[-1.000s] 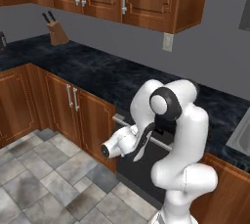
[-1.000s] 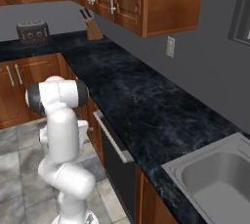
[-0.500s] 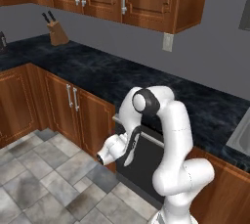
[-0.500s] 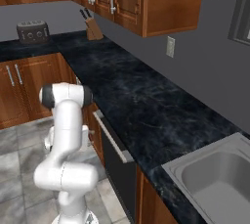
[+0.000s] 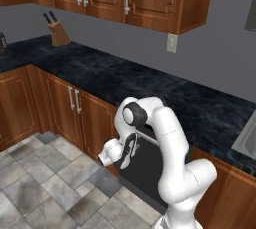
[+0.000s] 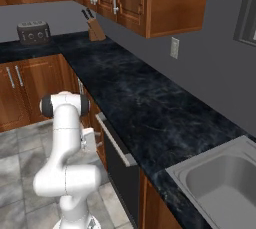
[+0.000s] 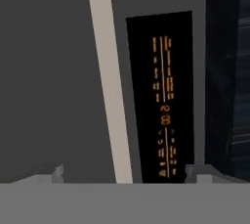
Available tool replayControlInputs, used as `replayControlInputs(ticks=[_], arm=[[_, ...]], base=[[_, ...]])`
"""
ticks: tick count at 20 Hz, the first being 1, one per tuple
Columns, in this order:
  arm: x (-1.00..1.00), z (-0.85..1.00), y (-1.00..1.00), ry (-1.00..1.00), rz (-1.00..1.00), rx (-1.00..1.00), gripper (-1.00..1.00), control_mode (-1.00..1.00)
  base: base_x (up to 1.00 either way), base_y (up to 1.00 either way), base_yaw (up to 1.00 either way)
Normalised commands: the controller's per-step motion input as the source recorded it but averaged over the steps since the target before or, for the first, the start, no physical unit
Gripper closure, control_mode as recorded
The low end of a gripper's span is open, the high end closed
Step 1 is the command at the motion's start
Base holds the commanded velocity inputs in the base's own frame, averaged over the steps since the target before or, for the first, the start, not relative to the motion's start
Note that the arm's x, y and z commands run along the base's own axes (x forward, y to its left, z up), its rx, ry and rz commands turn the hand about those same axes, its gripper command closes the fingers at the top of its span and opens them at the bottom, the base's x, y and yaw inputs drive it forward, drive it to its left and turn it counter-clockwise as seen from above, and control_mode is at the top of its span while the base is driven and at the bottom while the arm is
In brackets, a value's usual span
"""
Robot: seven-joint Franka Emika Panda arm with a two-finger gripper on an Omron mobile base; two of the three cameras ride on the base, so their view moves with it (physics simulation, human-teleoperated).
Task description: Open the dishwasher door and pull out the top rack.
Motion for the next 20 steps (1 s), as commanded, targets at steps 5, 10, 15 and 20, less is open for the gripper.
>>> replayControlInputs(ticks=[5,10,15,20], arm=[[0.51,-0.25,-0.18,-0.02,-0.07,-0.04,-1.00,-1.00],[0.42,-0.29,-0.19,0.00,-0.05,-0.03,-1.00,-1.00],[0.26,-0.18,-0.13,-0.07,-0.04,-0.05,-1.00,-1.00],[0.06,0.00,-0.06,-0.21,-0.02,-0.06,-1.00,-1.00]], base=[[0.00,0.00,0.00],[0.00,0.00,0.00],[0.00,0.00,0.00],[0.00,0.00,0.00]])
